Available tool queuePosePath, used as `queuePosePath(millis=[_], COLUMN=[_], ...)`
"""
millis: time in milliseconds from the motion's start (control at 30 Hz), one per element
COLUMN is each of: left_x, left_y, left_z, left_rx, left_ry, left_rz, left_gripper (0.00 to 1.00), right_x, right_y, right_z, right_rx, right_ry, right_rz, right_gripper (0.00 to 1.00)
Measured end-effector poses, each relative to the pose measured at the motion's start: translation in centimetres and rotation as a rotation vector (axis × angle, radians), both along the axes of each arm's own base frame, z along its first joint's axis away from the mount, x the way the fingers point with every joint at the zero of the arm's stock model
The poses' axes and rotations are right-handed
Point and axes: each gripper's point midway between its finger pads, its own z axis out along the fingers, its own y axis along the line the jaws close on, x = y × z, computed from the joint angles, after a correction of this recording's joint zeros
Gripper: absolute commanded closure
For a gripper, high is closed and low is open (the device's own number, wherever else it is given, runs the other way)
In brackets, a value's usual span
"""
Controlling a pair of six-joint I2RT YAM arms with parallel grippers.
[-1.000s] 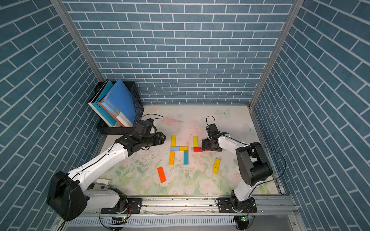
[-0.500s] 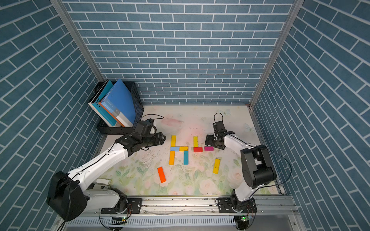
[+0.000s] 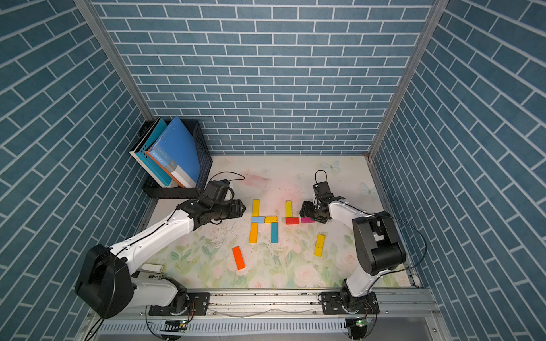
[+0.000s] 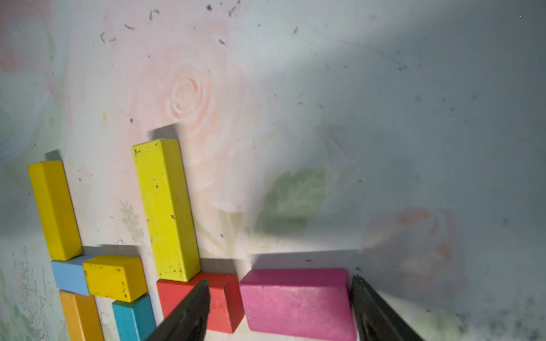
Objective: Assemble the letter h with building blocks
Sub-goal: Assemble the building block at the center of the board.
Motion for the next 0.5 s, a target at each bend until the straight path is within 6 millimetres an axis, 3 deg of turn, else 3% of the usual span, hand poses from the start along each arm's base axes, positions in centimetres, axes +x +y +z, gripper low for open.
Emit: queuePosePath(millis=[500], left_x=[-0.08], left_y=[0.04], left_z=[-0.17], left_rx=[0.002], left_ry=[0.003], left_rz=[-0.001], left_gripper=[0.39], right_x=[-0.59], right_y=[0.59], right_z=[-0.37], right_rx=[0.02], right_ry=[0.022], right_rz=[-0.018], right_gripper=[0.26])
